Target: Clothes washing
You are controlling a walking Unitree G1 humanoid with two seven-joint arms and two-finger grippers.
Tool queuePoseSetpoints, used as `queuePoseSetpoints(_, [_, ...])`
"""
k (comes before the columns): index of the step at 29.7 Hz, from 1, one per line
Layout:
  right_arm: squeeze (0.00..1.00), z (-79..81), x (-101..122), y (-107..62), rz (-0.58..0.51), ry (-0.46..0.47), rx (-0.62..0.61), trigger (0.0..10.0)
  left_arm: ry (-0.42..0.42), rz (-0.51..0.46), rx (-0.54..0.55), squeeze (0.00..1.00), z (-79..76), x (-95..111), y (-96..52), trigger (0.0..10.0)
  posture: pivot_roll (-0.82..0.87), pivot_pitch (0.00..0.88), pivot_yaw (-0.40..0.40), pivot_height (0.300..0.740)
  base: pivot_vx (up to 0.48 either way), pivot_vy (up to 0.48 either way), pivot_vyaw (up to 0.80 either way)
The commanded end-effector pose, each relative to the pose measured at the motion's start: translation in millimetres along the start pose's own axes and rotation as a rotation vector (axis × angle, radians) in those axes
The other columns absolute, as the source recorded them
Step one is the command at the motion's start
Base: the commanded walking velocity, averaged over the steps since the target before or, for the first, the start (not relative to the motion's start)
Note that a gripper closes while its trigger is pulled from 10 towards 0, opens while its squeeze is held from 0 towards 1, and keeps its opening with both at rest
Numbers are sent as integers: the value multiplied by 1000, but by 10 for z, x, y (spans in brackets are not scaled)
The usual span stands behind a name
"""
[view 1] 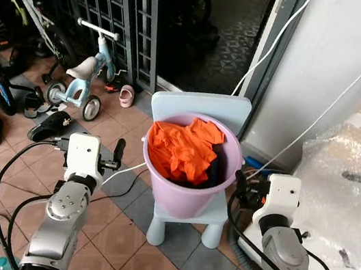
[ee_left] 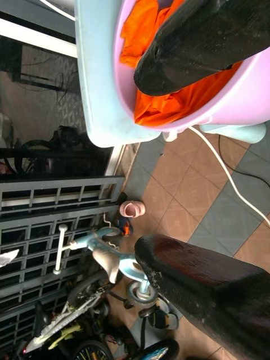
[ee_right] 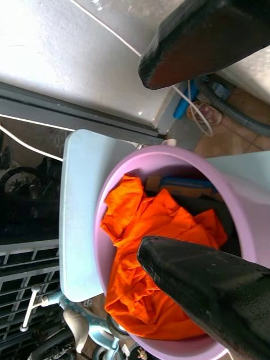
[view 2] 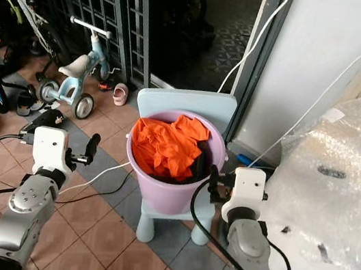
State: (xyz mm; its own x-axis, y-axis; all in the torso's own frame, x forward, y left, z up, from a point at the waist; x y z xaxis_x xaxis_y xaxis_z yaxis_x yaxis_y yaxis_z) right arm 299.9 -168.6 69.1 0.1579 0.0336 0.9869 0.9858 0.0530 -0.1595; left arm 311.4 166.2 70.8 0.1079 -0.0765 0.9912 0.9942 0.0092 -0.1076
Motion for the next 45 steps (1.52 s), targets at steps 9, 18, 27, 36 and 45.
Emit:
queuePoseSetpoints(9, [0,114,17,104,8,-35,82,10000,6,-15,15,0,11,62,33,10000,-57,7,27,740,451,0,0])
queuePoseSetpoints(18, [0,145,60,124,-5,-73,129,10000,-4,-8,25,0,-26,65,43,10000,-57,5,19,740,405,0,322])
queuePoseSetpoints(27, [0,191,-182,245,151,-112,170,10000,4,26,77,0,23,16,-17,10000,-24,23,1,740,35,0,478])
queuePoseSetpoints(36, [0,268,-391,326,264,-130,204,10000,16,111,79,0,96,-160,-259,10000,43,30,-24,740,0,0,0])
queuePoseSetpoints(45, [0,585,-659,443,383,-81,262,10000,20,189,102,0,135,-178,-654,10000,158,140,-65,740,0,0,0])
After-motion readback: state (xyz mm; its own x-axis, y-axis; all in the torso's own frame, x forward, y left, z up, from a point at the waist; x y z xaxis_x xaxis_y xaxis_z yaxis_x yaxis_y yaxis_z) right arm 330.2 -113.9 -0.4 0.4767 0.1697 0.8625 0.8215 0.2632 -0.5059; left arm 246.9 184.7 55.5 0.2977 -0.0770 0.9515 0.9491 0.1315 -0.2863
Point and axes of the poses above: a point about 5 cm out from each wrist's last joint towards the gripper, its own y axis pointing out of the wrist towards the gripper, its own x axis along the axis of the wrist's last joint, z = x × y, the point moved 5 cm from there along y, pointing out of the wrist towards the gripper, and after that the axes turned 2 degrees about y, right-handed, at the moved point
